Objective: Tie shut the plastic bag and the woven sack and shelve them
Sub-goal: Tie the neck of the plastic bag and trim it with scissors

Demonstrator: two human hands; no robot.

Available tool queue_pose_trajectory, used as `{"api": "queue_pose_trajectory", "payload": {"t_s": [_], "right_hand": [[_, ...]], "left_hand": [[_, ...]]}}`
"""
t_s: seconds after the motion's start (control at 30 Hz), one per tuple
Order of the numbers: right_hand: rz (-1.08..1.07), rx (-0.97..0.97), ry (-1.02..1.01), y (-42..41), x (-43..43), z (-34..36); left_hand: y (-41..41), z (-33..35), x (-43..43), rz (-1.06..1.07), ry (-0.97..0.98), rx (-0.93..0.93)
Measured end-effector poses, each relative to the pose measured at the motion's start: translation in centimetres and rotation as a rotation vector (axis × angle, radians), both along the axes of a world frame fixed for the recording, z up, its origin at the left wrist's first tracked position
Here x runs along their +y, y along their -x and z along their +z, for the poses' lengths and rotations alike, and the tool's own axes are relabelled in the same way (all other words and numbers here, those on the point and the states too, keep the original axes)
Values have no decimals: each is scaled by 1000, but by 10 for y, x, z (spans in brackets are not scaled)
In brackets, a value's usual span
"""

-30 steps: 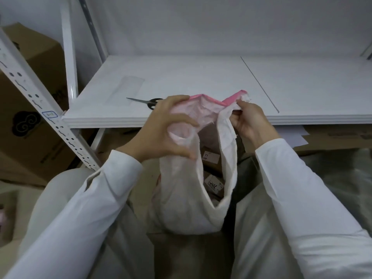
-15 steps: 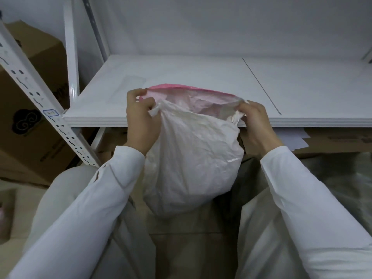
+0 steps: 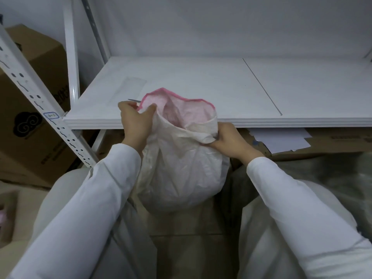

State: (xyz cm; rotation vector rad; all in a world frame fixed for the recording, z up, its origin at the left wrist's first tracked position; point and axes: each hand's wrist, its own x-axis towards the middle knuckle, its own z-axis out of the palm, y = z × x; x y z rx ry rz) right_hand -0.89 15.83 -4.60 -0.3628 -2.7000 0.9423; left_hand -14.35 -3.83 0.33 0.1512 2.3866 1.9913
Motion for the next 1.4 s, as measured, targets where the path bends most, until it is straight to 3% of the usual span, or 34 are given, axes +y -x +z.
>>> {"api": "queue_pose_trajectory", "payload": {"t_s": [0.13, 0.3, 0.37, 0.5, 0.6, 0.73, 0.87, 1.03, 1.13, 1.23, 1.4], "right_hand": [[-149, 85, 210, 4, -8, 3], [-324, 199, 433, 7, -10, 5], [-316, 195, 553, 7, -11, 5], [-195, 72, 671, 4, -24, 4], [60, -81, 580, -2, -22, 7], [139, -310, 314, -9, -4, -3], [-78, -190, 111, 1, -9, -14], [-268, 89, 450, 13, -28, -11], [-322, 226, 673, 16, -34, -6], [-311, 216, 703, 19, -44, -14], [-227, -64, 637, 17, -57, -30]], "left_hand": [[-3, 9, -4, -127, 39, -40], [-1, 0, -10, -743, 189, -12], [4, -12, -10, -823, 303, -10], [5, -39, -1, -670, 519, -33], [2, -44, 3, -562, 675, 23], [12, -41, -2, -435, 482, -35], [-6, -39, 2, -464, 283, -164], [-19, -25, 4, -420, -21, -244], [-20, -18, 5, -426, -103, -283], [-26, -29, 10, -475, -17, -317], [-37, -59, 16, -606, 345, -261]]}}
